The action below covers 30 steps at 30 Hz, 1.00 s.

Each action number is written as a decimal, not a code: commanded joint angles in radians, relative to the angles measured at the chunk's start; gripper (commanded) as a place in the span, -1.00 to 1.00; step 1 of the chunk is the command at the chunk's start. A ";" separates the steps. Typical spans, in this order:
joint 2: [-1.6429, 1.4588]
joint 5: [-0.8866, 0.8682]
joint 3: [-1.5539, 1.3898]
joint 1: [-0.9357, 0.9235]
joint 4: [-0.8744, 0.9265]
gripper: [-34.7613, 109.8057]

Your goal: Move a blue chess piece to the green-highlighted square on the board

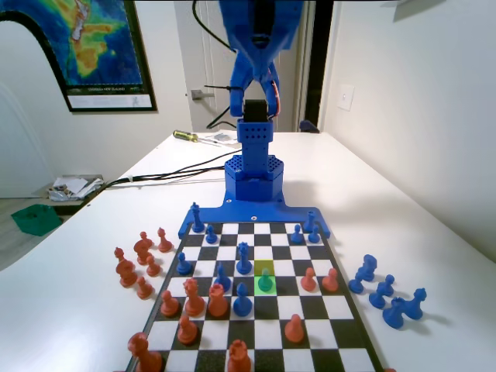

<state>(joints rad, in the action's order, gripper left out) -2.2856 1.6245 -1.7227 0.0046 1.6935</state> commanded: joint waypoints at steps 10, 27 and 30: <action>-0.419 0.169 -0.279 -0.011 -0.008 -0.51; -0.698 0.150 -0.453 0.009 -0.104 -0.51; -0.723 0.150 -0.454 0.005 -0.110 -0.51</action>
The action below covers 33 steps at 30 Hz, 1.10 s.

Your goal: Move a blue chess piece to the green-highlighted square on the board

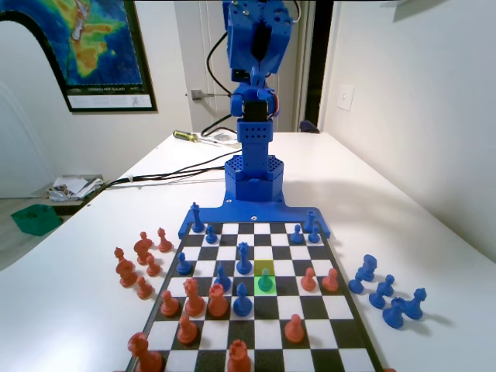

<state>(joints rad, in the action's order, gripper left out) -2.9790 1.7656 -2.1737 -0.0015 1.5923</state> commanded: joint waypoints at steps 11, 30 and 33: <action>-0.077 0.008 -0.006 -0.018 -0.021 -0.50; -0.077 0.008 -0.006 -0.021 -0.020 -0.50; -0.077 0.008 -0.006 -0.021 -0.020 -0.50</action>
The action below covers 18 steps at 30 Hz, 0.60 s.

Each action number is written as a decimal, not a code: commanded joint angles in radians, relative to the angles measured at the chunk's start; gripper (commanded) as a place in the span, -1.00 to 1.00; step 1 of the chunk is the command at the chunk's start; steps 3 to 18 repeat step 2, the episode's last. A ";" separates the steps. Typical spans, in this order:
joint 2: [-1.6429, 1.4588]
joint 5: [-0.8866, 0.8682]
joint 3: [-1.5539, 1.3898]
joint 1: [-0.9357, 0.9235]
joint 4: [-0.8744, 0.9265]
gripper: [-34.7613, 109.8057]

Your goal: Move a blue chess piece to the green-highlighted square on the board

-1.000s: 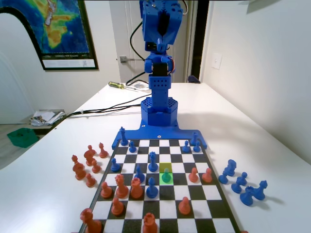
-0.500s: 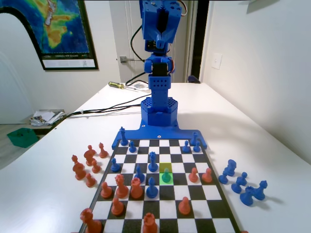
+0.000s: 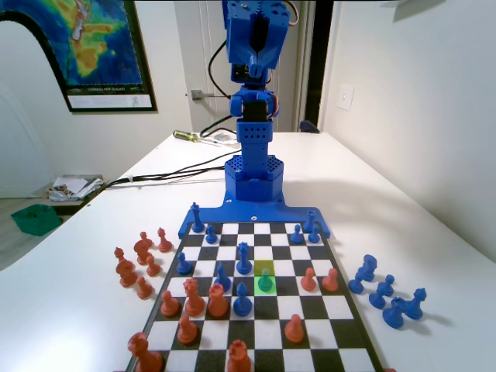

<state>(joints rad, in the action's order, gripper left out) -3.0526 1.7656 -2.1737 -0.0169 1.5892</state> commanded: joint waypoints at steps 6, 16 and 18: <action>-0.003 0.008 -0.006 -0.006 -0.017 -0.50; -0.003 0.008 -0.006 -0.006 -0.017 -0.50; -0.003 0.008 -0.006 -0.006 -0.017 -0.50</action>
